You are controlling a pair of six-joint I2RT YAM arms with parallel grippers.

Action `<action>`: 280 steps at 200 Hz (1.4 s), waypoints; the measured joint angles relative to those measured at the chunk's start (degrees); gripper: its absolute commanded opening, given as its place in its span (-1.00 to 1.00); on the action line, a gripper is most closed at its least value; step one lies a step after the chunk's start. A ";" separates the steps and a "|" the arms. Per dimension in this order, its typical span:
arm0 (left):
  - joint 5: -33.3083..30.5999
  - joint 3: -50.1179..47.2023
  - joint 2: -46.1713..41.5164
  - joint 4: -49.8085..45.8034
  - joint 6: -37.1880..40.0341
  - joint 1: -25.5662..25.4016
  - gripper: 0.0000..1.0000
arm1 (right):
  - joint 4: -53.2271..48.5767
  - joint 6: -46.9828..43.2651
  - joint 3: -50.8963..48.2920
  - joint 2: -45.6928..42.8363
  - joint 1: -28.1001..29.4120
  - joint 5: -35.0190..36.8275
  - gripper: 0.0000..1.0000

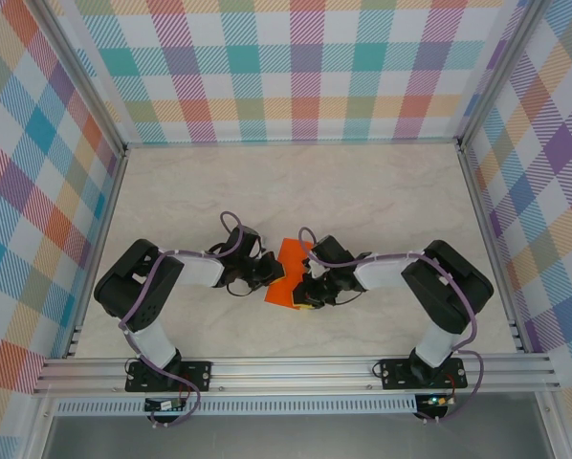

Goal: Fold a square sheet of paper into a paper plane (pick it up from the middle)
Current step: Fold the triangle a second time at the center of the table, then turn over the paper at the center of the table.

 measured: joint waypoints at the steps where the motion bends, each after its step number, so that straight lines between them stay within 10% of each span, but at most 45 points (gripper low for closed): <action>1: -0.02 0.00 0.00 0.00 0.00 0.00 -1.00 | -0.02 -0.09 -0.02 0.00 0.00 0.00 -0.71; 280: -1.14 1.20 -0.68 -3.21 0.02 -0.04 -1.00 | -5.73 7.93 2.12 -5.33 -7.43 8.79 -0.33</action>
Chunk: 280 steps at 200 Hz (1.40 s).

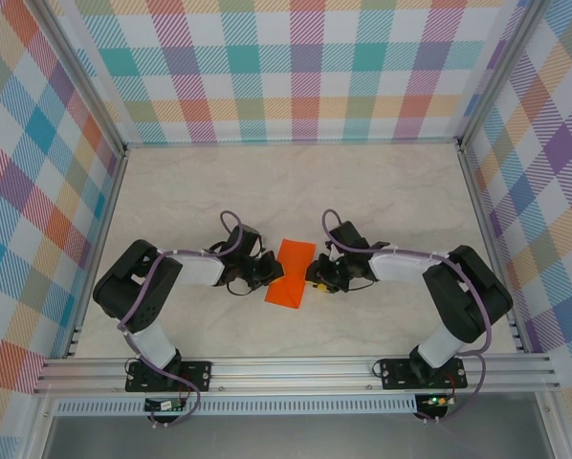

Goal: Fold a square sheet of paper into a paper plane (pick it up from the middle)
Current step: Turn over the paper at the center of the table.

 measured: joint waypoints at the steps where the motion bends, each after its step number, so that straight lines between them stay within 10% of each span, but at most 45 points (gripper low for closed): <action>1: 0.00 0.00 0.00 -0.02 0.00 0.00 -1.00 | 0.04 -0.02 0.04 0.04 0.00 -0.04 -0.33; 170: -0.42 0.02 -0.72 -0.37 -1.07 0.00 -0.88 | 8.68 0.81 2.10 6.64 0.00 -7.43 -0.54; 280: -13.81 -1.03 -23.78 -16.15 0.00 0.00 -0.59 | 6.01 -4.90 2.58 4.52 0.00 -7.74 -0.82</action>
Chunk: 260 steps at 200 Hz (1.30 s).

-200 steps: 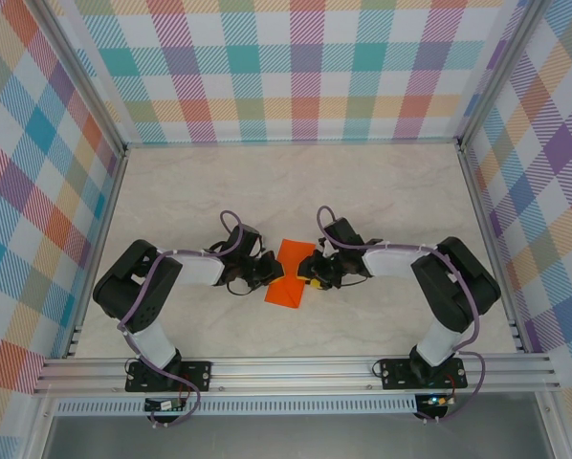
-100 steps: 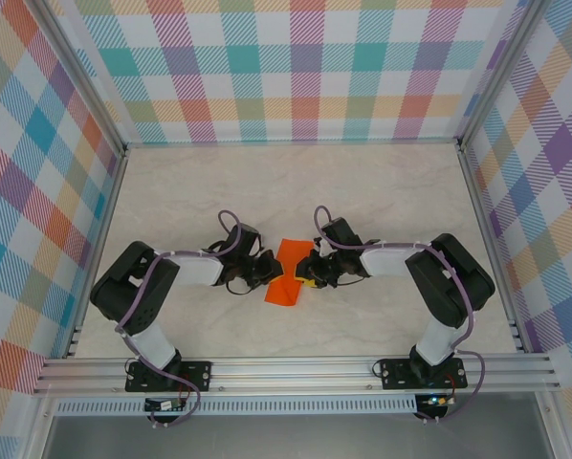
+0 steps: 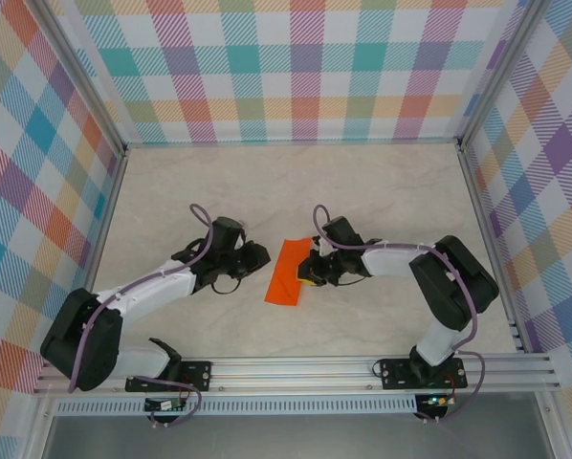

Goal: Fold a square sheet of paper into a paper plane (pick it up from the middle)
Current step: Turn over the paper at the center of the table.

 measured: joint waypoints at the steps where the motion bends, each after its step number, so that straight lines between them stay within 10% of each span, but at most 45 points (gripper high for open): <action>1: -0.09 -0.13 -0.24 -0.20 0.00 0.00 -0.59 | -0.13 -0.11 0.07 -0.07 0.00 0.04 -0.82; 149: -9.44 -5.07 -15.63 -11.80 -1.16 1.73 -0.52 | -46.90 -15.04 22.18 -15.13 0.00 29.18 -0.81; 260: -12.57 -5.92 -18.14 -14.40 -2.08 2.12 -0.43 | -71.23 -13.07 38.88 2.84 6.56 50.73 -0.81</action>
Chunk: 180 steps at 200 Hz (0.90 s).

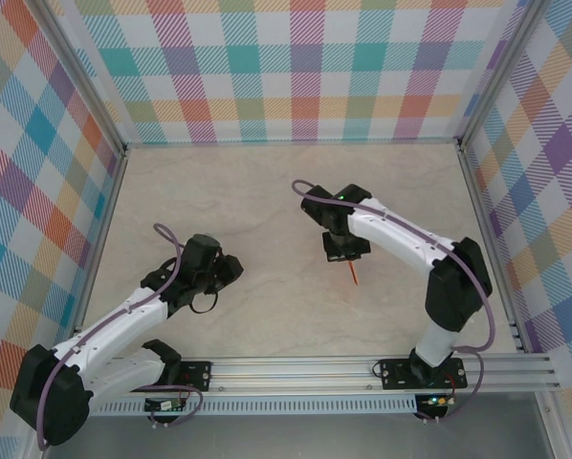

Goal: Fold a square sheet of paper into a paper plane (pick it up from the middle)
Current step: Turn over the paper at the center of the table.

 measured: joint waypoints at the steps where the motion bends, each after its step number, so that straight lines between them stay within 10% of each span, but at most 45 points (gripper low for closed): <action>1: 0.00 0.00 0.00 -0.02 -0.04 0.00 -0.43 | -0.07 0.07 0.07 0.15 0.07 0.04 -0.81; 54: -0.68 -0.09 -1.03 -1.07 -0.35 0.33 -0.43 | -0.50 2.71 8.07 16.33 5.77 -2.93 -0.76; 121: -0.79 -0.70 -2.93 -1.46 -0.57 0.76 -0.40 | 16.72 2.86 5.38 17.55 8.76 -21.14 -0.05; 180: 1.64 -1.81 -1.81 -0.26 -0.55 1.09 -0.40 | 37.40 4.61 -21.00 -4.87 1.97 -33.03 -0.55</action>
